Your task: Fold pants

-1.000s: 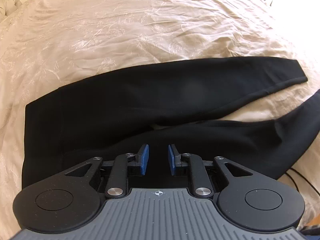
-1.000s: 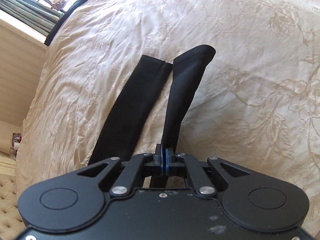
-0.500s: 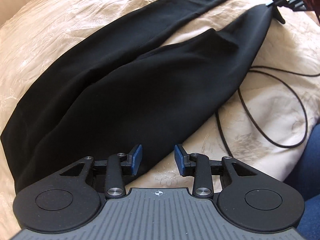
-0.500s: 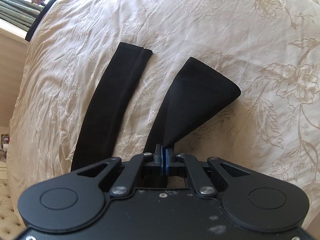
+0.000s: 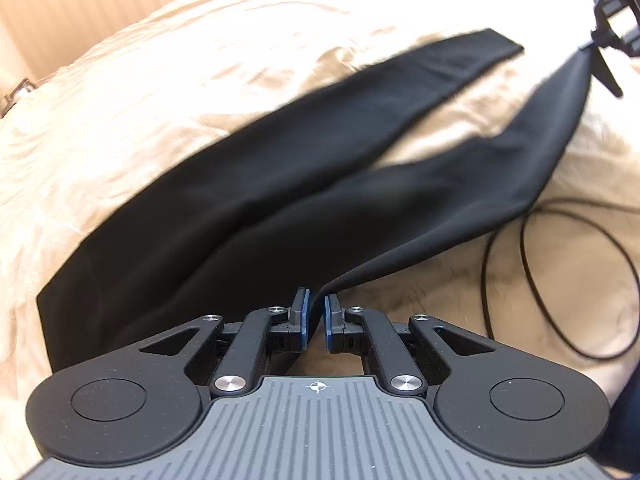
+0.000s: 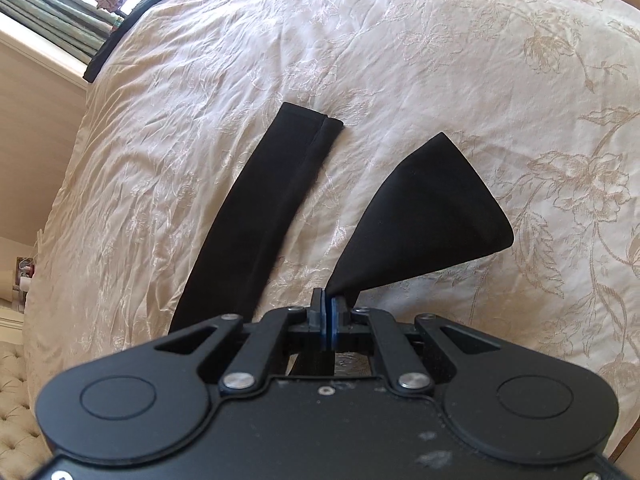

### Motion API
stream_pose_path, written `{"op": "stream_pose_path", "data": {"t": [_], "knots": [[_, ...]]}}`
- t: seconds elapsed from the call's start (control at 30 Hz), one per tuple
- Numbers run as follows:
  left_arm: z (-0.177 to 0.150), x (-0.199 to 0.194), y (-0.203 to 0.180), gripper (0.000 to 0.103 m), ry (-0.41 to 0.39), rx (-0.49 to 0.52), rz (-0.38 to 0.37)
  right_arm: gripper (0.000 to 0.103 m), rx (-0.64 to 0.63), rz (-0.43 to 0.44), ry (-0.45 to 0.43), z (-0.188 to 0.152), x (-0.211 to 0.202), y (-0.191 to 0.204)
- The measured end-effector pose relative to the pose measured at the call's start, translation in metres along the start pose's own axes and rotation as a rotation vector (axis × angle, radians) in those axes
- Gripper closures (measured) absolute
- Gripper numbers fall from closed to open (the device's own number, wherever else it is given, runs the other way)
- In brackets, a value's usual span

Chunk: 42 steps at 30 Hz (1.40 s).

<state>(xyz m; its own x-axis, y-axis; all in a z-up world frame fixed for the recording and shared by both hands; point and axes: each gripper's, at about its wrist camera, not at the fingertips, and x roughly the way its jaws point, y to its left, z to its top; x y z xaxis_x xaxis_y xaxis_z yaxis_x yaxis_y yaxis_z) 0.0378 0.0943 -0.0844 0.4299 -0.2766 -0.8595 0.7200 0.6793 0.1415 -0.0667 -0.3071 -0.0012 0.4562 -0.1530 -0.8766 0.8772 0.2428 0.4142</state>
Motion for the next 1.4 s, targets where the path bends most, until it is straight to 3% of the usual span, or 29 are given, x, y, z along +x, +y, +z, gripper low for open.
{"op": "stream_pose_path", "data": {"t": [0.13,0.3,0.67,0.97,1.2,1.27,1.4], "knots": [[0.023,-0.016,0.035,0.096,-0.017,-0.087,-0.014,0.098,-0.009,0.030,-0.018,-0.002,-0.016,0.000],[0.046,-0.006,0.061,0.096,0.010,-0.135,-0.012,0.098,0.008,0.041,0.002,0.003,-0.007,0.007],[0.109,0.077,0.092,0.096,0.161,-0.154,-0.001,0.098,0.010,0.009,0.066,0.047,0.081,0.062],[0.151,0.144,0.118,0.095,0.225,-0.148,0.017,0.098,-0.033,-0.037,0.095,0.074,0.148,0.101],[0.148,0.174,0.103,0.095,0.292,-0.081,0.016,0.096,-0.161,-0.055,0.114,0.090,0.177,0.114],[0.142,0.174,0.101,0.095,0.294,-0.079,0.017,0.087,-0.215,-0.024,0.119,0.094,0.183,0.116],[0.141,0.172,0.103,0.095,0.288,-0.103,0.013,0.082,-0.213,0.067,0.043,0.109,0.159,0.101]]}}
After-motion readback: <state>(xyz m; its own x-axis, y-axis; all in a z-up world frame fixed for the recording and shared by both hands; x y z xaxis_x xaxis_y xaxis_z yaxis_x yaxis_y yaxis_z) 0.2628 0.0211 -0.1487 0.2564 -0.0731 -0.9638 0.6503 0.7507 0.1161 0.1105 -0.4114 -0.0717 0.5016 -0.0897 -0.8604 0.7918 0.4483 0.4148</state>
